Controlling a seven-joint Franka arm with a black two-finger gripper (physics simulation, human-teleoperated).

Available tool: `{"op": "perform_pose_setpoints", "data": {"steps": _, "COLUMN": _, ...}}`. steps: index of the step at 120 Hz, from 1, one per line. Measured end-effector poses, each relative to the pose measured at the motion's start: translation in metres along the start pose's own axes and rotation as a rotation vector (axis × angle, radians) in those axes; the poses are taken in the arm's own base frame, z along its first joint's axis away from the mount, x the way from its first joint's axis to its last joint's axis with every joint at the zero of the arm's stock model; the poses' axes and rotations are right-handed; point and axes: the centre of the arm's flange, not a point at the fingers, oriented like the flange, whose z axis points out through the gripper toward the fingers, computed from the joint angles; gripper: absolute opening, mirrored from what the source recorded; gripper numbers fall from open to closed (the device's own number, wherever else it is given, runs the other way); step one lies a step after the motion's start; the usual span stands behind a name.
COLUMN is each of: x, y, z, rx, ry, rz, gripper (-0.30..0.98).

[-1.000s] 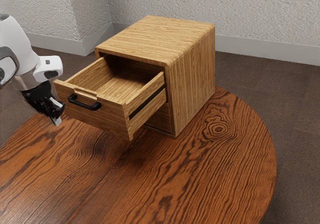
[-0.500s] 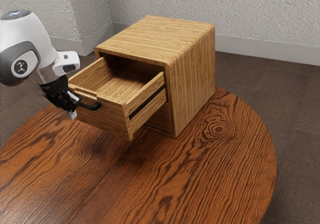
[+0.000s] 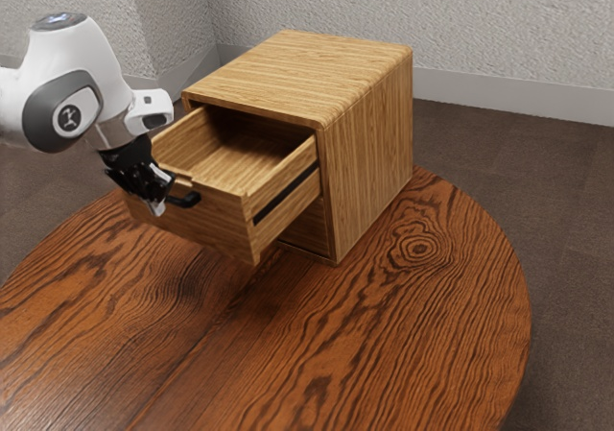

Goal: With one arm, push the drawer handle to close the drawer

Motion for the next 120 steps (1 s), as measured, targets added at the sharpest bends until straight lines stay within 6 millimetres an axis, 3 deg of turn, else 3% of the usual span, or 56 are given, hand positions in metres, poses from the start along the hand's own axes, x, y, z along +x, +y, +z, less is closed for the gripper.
{"op": "perform_pose_setpoints", "data": {"steps": 120, "x": 0.107, "y": 0.009, "z": 0.023, "rx": 0.022, "ry": 0.057, "rz": 0.02, "gripper": -0.1}}
